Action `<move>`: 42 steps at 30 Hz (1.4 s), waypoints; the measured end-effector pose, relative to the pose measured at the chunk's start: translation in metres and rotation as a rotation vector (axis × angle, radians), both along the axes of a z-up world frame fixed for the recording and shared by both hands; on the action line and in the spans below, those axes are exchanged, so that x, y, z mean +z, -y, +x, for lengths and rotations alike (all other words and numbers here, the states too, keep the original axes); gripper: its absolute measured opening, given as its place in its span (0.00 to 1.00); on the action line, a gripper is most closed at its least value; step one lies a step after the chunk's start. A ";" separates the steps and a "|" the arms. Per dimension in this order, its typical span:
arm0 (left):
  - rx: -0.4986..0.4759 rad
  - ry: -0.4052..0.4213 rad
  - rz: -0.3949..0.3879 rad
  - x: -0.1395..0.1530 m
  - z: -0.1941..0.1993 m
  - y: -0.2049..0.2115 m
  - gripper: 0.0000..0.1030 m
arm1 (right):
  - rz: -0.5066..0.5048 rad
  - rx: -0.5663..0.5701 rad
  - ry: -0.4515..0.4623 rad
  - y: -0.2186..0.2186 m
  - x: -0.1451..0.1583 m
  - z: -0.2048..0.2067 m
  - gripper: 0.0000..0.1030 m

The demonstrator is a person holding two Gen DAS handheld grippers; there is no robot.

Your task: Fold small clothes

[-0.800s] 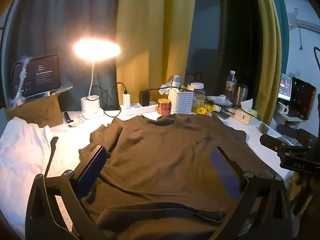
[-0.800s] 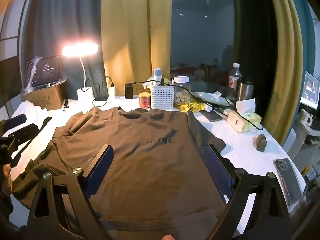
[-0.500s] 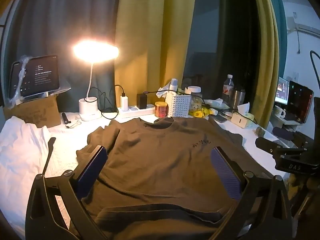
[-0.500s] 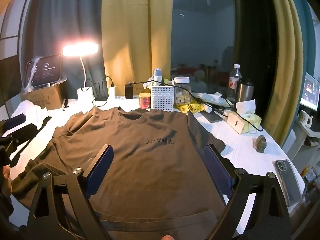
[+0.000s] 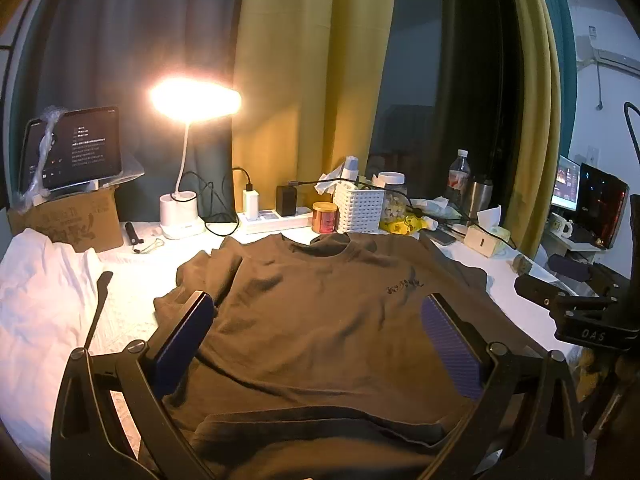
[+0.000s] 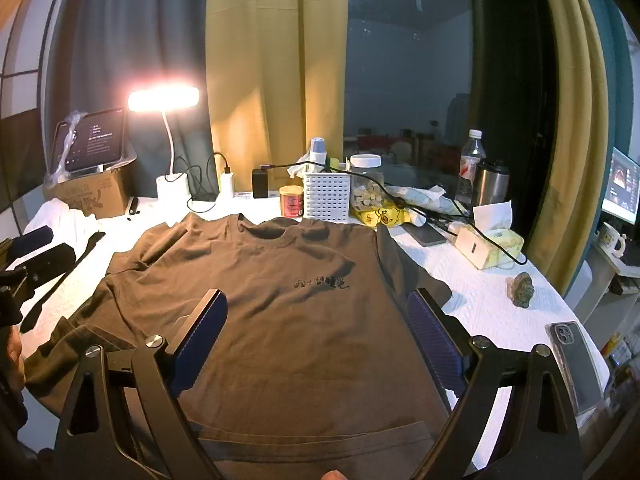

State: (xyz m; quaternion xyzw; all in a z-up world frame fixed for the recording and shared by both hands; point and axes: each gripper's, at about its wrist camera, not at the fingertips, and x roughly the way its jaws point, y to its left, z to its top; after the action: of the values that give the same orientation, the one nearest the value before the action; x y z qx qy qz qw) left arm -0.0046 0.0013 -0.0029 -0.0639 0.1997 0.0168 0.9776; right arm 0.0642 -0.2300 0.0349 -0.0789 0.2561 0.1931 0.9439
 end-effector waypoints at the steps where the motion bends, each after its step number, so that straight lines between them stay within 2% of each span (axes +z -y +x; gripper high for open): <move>1: -0.001 0.001 -0.006 0.000 0.000 -0.001 0.99 | 0.000 0.000 0.000 -0.001 0.000 0.000 0.91; 7: -0.001 0.004 -0.041 0.001 -0.001 -0.004 0.99 | -0.002 0.000 0.000 -0.002 -0.003 0.001 0.91; 42: 0.060 -0.001 -0.006 0.002 -0.004 -0.005 0.99 | -0.004 0.003 0.002 -0.003 -0.003 0.000 0.91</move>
State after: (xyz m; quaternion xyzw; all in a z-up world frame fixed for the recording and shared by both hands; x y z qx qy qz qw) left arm -0.0087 0.0067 -0.0007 -0.0730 0.1982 0.0455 0.9764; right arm 0.0645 -0.2269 0.0319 -0.0815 0.2556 0.1937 0.9437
